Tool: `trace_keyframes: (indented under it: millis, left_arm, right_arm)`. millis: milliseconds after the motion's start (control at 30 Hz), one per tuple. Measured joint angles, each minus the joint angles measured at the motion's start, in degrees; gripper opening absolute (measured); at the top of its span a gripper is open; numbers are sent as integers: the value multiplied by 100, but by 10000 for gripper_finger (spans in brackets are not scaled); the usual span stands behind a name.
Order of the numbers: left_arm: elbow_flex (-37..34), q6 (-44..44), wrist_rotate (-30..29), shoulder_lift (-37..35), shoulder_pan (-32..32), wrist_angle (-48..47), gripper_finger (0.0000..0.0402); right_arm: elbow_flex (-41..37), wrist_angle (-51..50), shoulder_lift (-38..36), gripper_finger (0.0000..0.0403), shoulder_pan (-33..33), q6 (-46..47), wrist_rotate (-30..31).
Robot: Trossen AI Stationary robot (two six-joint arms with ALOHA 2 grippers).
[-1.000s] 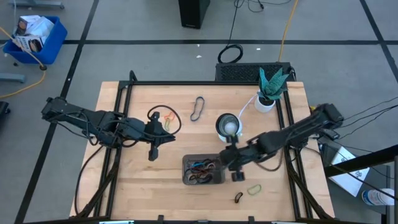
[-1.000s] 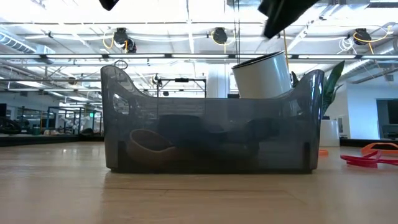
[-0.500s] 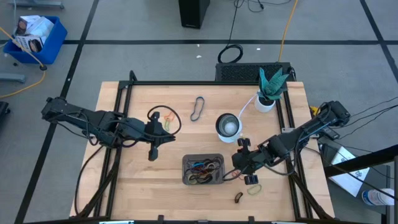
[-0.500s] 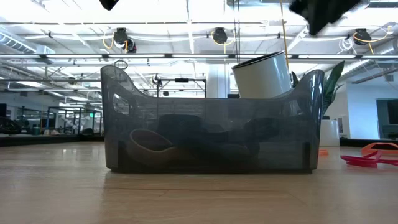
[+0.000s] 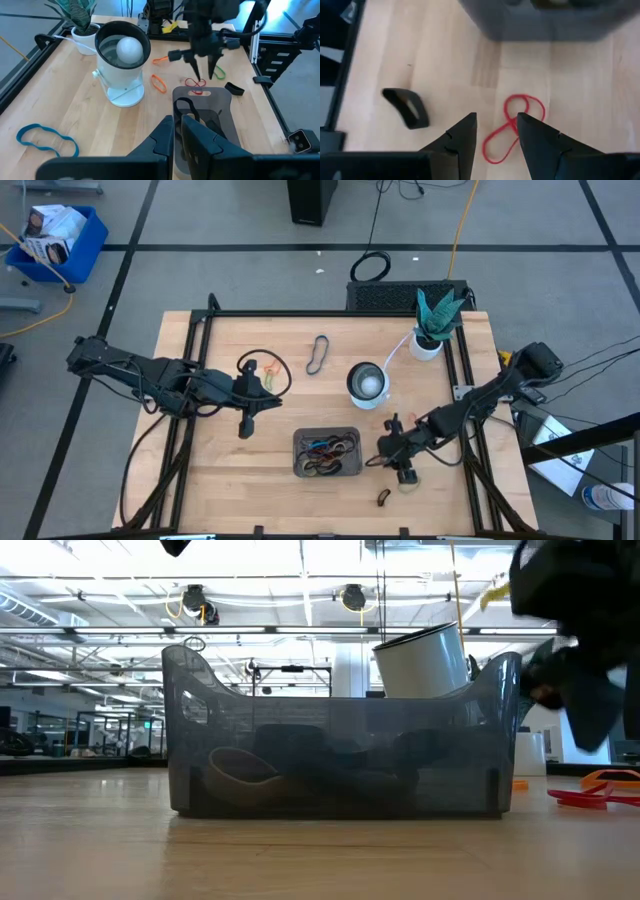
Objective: Pick and place rubber bands into bin
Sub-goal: Put the red rubber band into the black bin
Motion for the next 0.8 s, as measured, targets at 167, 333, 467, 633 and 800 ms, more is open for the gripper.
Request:
trace_keyframes:
  millis: [167, 333, 467, 633, 800]
  left_arm:
    - [0, 0, 0, 0, 0, 0, 42]
    - [0, -2, 0, 0, -1, 2, 42]
    - [0, -2, 0, 0, -2, 2, 42]
    - [0, -2, 0, 0, 0, 2, 42]
    - [0, -33, 0, 0, -1, 2, 42]
  right_arm:
    - [-427, 296, 0, 136, 0, 96, 101]
    - [-456, 290, 0, 135, -2, 102, 218]
    - [-456, 287, 0, 137, -2, 99, 156]
    - [-456, 289, 0, 135, -2, -156, 158]
    - [-456, 291, 0, 134, -2, -169, 156]
